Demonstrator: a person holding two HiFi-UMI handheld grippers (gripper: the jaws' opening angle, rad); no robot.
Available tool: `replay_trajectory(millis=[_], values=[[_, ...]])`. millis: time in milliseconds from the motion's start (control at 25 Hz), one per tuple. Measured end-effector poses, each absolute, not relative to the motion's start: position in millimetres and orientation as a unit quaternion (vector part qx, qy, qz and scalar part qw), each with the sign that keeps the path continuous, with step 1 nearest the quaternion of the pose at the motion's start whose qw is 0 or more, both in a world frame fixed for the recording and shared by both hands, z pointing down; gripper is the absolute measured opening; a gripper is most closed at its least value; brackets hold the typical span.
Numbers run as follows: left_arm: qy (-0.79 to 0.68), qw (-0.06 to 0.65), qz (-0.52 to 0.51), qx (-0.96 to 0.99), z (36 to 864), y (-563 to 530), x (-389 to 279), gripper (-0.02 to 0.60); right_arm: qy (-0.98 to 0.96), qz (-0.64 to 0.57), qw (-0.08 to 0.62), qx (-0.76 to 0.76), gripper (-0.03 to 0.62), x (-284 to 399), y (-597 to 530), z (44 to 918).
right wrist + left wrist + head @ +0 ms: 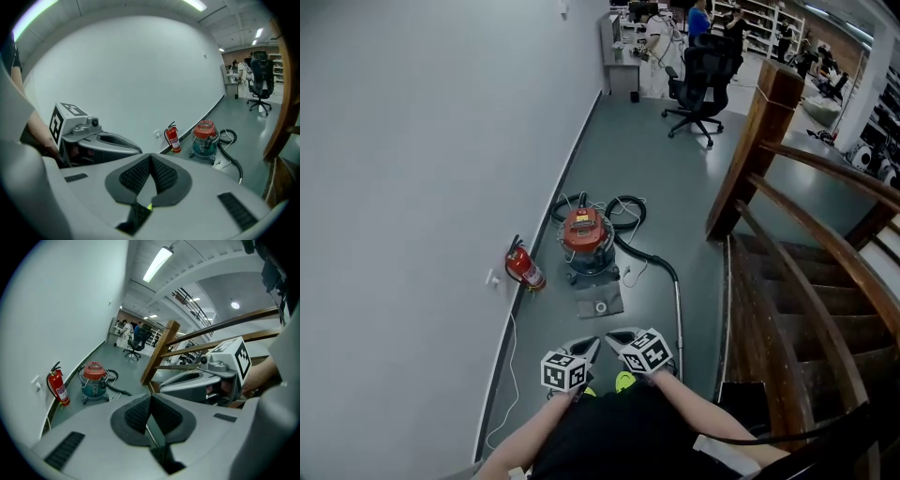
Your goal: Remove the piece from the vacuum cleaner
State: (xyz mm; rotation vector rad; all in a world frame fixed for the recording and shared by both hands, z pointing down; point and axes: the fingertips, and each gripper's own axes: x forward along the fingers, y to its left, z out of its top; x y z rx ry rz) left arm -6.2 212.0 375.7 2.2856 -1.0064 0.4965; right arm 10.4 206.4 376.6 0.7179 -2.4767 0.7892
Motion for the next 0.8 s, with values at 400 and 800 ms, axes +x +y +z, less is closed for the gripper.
replay_trajectory(millis=[400,800], values=[[-0.365,0.284,0.2,0.864,378.5,218.0,-6.9,0.011,-0.893,0.285,0.216,0.272,0.014,12.4,211.4,375.5],[-0.367,0.28,0.204,0.863,378.8,214.9,-11.5,0.009,-0.893,0.286,0.215,0.275,0.014,12.1,206.1,375.5]])
